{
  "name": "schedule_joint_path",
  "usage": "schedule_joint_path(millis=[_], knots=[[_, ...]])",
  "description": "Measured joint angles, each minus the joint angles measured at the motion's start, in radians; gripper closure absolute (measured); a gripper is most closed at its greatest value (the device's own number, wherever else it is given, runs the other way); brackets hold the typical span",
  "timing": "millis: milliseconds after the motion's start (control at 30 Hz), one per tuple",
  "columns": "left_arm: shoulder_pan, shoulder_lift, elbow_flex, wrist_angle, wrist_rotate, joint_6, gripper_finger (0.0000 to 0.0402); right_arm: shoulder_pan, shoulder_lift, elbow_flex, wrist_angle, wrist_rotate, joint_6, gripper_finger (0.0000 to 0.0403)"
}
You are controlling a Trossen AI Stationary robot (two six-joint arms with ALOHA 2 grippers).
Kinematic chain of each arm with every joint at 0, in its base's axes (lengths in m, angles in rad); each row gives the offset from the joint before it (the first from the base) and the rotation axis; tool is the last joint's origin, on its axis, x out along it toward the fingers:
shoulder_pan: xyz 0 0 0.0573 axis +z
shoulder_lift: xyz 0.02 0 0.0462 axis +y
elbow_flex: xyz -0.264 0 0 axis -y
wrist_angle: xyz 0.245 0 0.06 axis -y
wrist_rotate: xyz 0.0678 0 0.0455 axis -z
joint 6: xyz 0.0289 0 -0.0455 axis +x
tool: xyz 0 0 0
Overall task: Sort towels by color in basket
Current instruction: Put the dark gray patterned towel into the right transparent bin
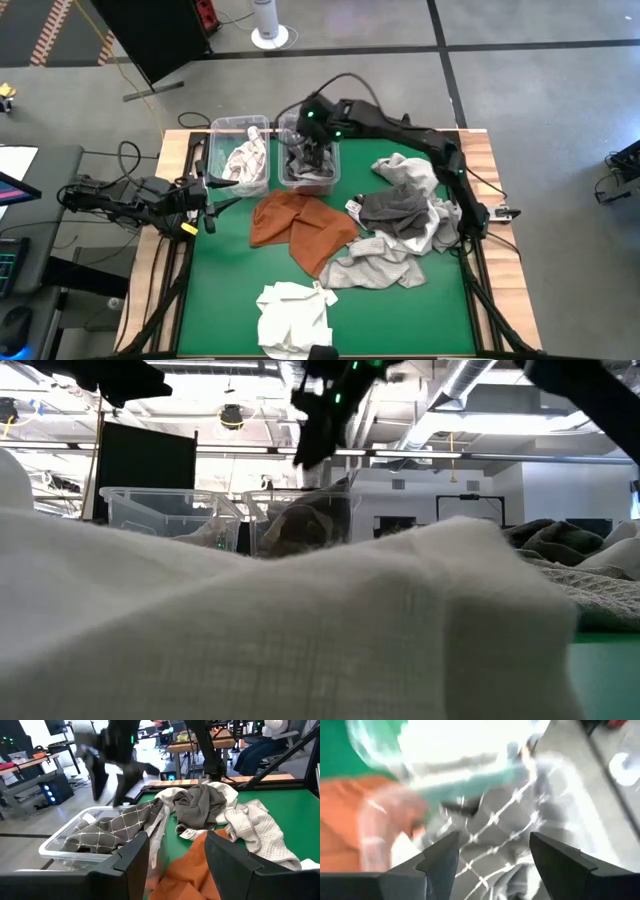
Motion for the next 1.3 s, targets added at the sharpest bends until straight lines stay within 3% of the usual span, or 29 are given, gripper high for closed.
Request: schedule_joint_path(millis=[200,367,933,1100,1300], knots=[[0.000,0.000,0.000,0.000,0.000,-0.001,0.0221,0.000,-0.091,0.012,0.071,0.004,0.034,0.0122],[0.000,0.000,0.000,0.000,0.000,-0.005,0.0221,0.000,-0.084,0.013,0.076,0.004,0.020,0.0122],[0.000,0.000,0.000,-0.021,-0.004,0.006,0.0221,-0.077,0.285,0.013,-0.037,-0.003,-0.059,0.0122],[0.000,0.000,0.000,-0.018,-0.014,0.011,0.0221,-0.070,0.263,0.012,-0.059,0.000,-0.077,0.0122],[0.000,0.000,0.000,-0.013,-0.014,0.009,0.0221,-0.045,0.128,0.074,-0.068,0.059,-0.072,0.0122]])
